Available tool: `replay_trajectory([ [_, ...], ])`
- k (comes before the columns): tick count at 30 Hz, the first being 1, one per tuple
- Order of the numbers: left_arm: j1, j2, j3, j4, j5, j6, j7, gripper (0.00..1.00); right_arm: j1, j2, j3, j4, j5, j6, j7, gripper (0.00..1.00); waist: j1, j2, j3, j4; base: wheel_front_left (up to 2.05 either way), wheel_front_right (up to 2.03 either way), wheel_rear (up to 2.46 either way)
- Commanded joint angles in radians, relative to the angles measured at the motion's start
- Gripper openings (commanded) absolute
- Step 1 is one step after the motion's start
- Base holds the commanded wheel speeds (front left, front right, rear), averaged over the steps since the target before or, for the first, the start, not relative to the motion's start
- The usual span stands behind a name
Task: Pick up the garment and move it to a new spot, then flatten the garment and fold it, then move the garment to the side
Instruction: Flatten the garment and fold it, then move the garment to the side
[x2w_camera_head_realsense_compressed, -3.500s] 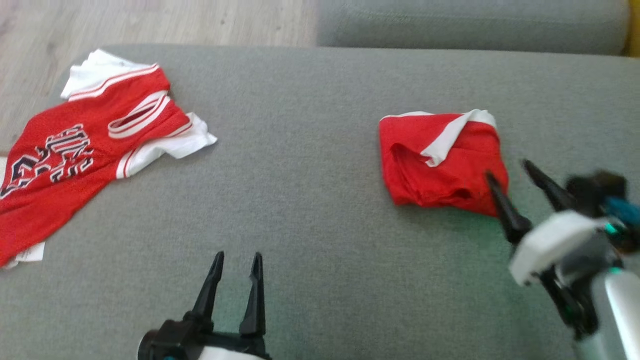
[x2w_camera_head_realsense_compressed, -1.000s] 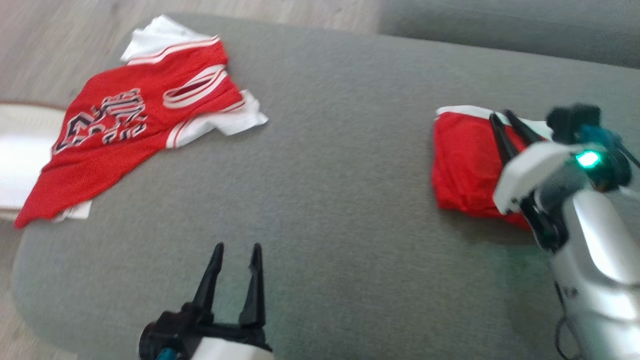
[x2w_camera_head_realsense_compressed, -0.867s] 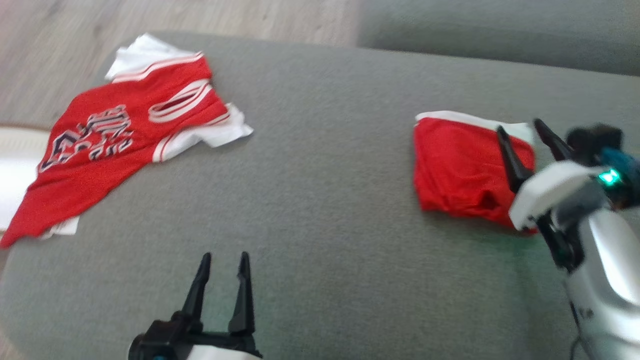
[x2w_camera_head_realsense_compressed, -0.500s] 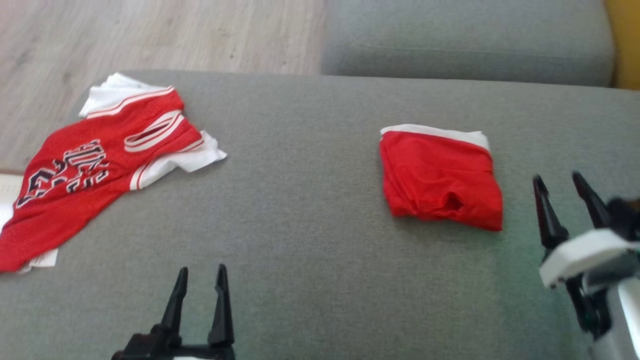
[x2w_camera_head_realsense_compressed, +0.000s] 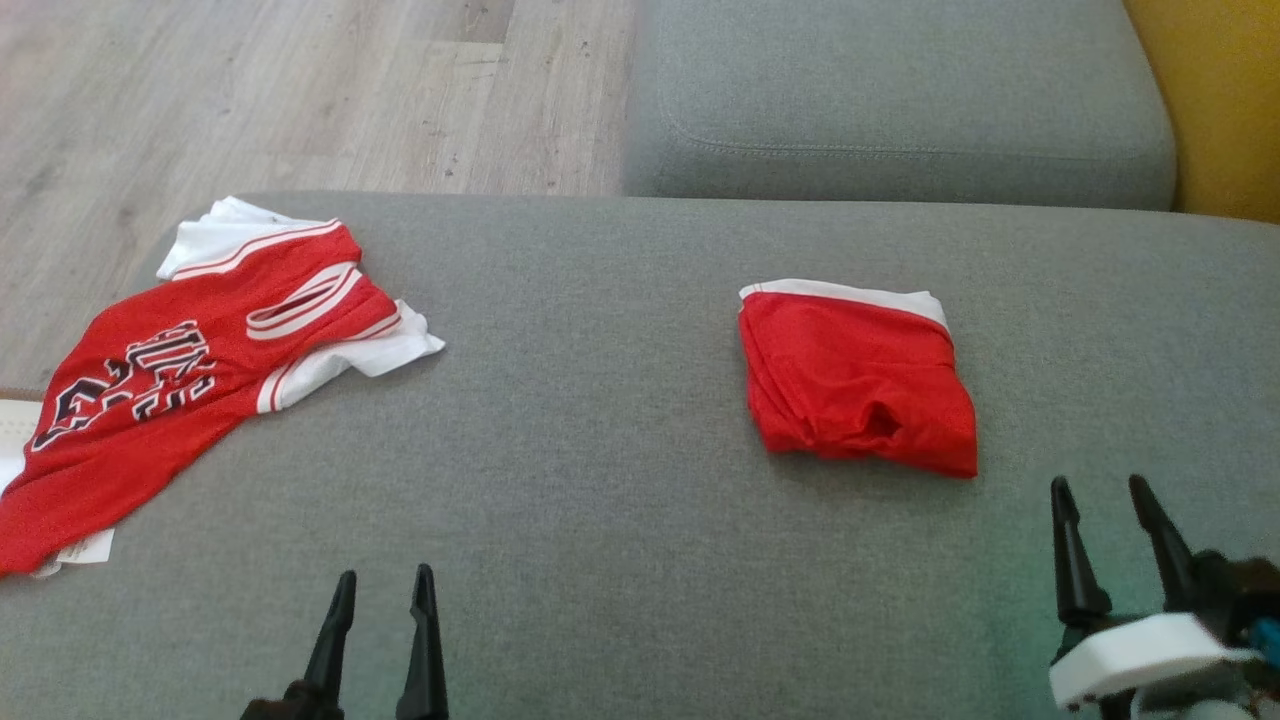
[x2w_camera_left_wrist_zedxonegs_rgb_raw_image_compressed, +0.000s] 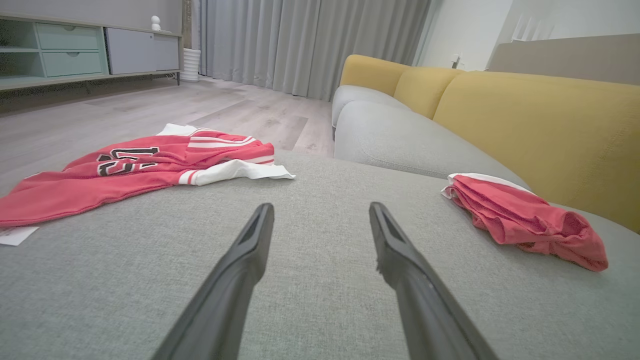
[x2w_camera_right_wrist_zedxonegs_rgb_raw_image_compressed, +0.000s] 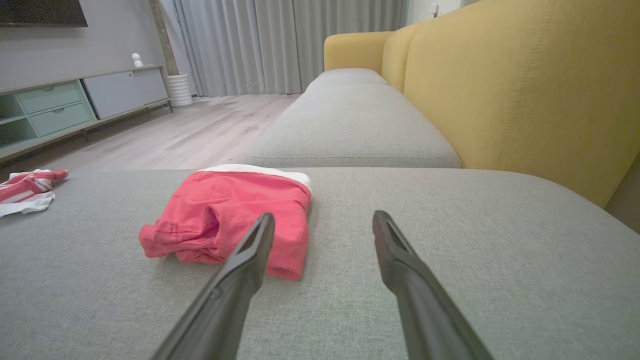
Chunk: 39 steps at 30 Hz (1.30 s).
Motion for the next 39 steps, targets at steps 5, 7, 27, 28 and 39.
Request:
replay_trajectory([
  [5,-0.022,-0.003,0.051,-0.019,0.018,-0.014,-0.008,1.0,0.015,0.016,0.001,-0.014,-0.031,0.007,-0.051,1.0,0.0001,-0.0001,-0.006,0.008,0.0,0.0,0.0],
  [7,-0.023,-0.003,0.054,-0.014,0.023,-0.022,-0.008,1.0,0.031,0.028,-0.009,-0.01,-0.037,0.007,-0.061,1.0,0.0001,-0.0001,-0.008,0.009,0.0,0.0,0.0],
  [27,-0.034,-0.003,0.047,0.022,0.032,-0.059,-0.008,1.0,0.061,0.074,0.009,0.031,-0.027,0.007,-0.073,1.0,0.0001,-0.0001,-0.001,-0.023,0.0,0.0,0.0],
  [28,-0.036,-0.003,0.045,0.023,0.032,-0.06,-0.008,1.0,0.051,0.074,0.014,0.031,-0.011,0.007,-0.062,1.0,0.0001,-0.0001,0.003,-0.023,0.0,0.0,0.0],
  [39,-0.127,-0.003,0.003,0.06,0.057,-0.089,-0.008,1.0,-0.272,0.002,0.017,0.023,0.219,0.007,0.327,1.0,0.0001,-0.0001,0.109,0.007,0.0,0.0,0.0],
])
